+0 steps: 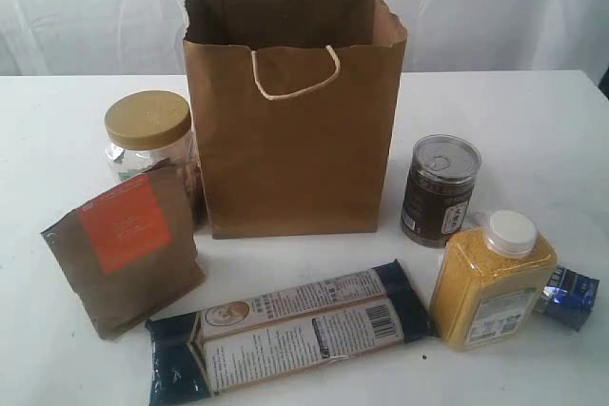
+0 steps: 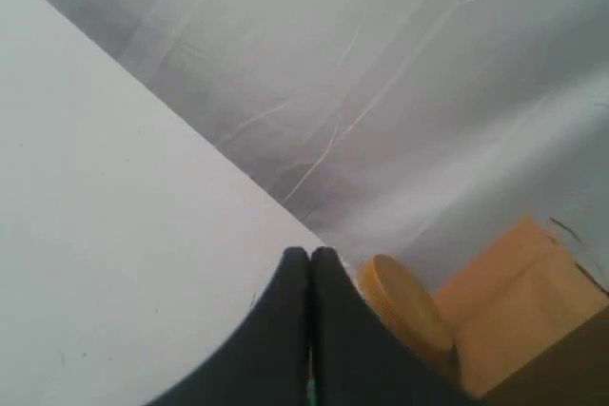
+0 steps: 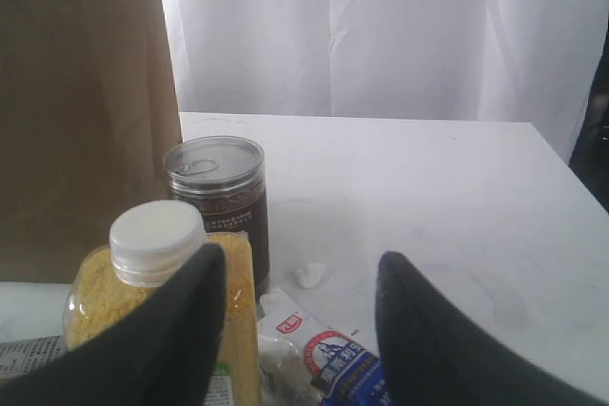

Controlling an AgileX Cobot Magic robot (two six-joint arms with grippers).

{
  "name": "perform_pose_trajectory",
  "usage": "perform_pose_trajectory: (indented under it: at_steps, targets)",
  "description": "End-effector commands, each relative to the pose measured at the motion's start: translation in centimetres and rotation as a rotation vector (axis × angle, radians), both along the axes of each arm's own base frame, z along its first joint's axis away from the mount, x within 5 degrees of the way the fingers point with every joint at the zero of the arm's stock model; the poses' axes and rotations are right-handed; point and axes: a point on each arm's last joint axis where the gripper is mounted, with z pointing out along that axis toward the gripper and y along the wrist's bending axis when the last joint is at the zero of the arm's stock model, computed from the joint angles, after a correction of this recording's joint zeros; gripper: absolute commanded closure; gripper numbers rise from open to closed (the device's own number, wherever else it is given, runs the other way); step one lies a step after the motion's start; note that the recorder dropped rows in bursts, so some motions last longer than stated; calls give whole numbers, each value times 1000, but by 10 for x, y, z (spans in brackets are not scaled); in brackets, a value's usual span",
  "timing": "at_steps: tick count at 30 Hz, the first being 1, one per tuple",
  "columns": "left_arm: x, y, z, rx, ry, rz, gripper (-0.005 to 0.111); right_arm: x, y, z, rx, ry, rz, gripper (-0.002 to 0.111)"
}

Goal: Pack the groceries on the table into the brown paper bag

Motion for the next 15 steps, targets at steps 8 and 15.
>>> perform_pose_trajectory:
  at_steps: [8, 15]
  targets:
    - [-7, 1, 36, -45, -152, 13, 106, 0, 0, 0, 0, -14, -7, 62]
    - [-25, 2, 77, 174, -73, 56, 106, 0, 0, 0, 0, -14, -7, 62]
